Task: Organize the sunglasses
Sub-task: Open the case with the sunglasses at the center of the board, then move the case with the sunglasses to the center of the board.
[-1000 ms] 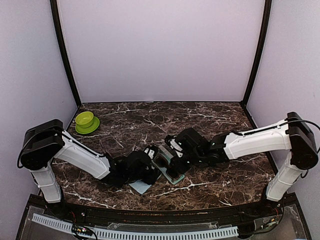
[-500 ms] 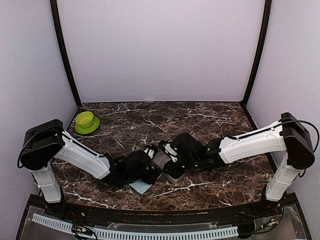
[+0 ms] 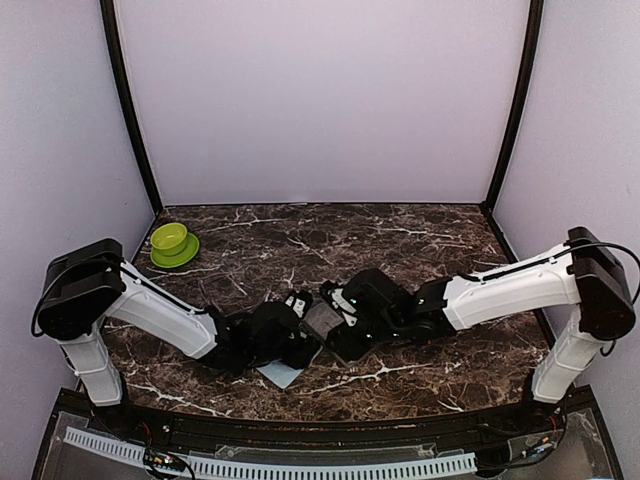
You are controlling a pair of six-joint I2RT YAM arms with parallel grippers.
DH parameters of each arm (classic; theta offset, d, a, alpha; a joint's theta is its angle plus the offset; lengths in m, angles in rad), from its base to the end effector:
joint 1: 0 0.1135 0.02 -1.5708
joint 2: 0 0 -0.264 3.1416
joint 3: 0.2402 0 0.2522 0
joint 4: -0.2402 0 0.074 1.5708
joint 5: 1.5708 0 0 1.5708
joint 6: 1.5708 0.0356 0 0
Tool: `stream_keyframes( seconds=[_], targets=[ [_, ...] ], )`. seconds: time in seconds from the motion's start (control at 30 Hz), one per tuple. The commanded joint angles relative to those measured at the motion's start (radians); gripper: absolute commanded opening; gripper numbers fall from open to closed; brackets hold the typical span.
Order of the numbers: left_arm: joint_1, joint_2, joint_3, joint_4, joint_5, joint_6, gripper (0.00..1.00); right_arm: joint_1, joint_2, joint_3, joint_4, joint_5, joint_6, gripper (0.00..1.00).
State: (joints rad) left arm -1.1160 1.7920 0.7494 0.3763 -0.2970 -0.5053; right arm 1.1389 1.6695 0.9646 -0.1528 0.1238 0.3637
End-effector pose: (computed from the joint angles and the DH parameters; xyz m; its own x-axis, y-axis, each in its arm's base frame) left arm 0.1579 -0.2992 0.1230 -0.6045 0.1825 -0.7754 0.5318 0.8172 -0.2223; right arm 0.1476 0.3097 0.1805 -0.6045 -0.4681 -0.6446 -0.6980 0.7011 0.1454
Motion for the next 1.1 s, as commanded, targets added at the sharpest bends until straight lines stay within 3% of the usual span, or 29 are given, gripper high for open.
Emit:
stream_keyframes(
  seconds=[0.0, 0.13, 0.37, 0.53, 0.73, 0.9, 1.07],
  targets=[
    [-0.007, -0.090, -0.032, -0.073, 0.011, -0.010, 0.62, -0.014, -0.069, -0.020, -0.045, 0.070, 0.017, 0.63],
    [-0.007, -0.144, -0.037, -0.108, 0.019, 0.004, 0.65, -0.029, -0.095, -0.026, -0.082, 0.079, 0.026, 0.76],
    [-0.005, -0.256, -0.046, -0.186, -0.029, 0.034, 0.74, -0.033, 0.024, 0.033, -0.126, 0.054, 0.025, 0.91],
    [0.002, -0.333, -0.036, -0.256, -0.090, 0.073, 0.77, -0.034, 0.108, 0.097, -0.172, 0.068, 0.002, 0.93],
    [0.047, -0.414, -0.056, -0.286, -0.093, 0.073, 0.78, -0.042, 0.181, 0.169, -0.241, 0.109, -0.030, 0.83],
    [0.116, -0.481, -0.063, -0.329, -0.069, 0.097, 0.78, -0.093, 0.148, 0.138, -0.241, 0.095, -0.039, 0.59],
    [0.179, -0.540, -0.062, -0.363, -0.066, 0.133, 0.78, -0.183, 0.079, 0.097, -0.242, 0.121, -0.058, 0.49]
  ],
)
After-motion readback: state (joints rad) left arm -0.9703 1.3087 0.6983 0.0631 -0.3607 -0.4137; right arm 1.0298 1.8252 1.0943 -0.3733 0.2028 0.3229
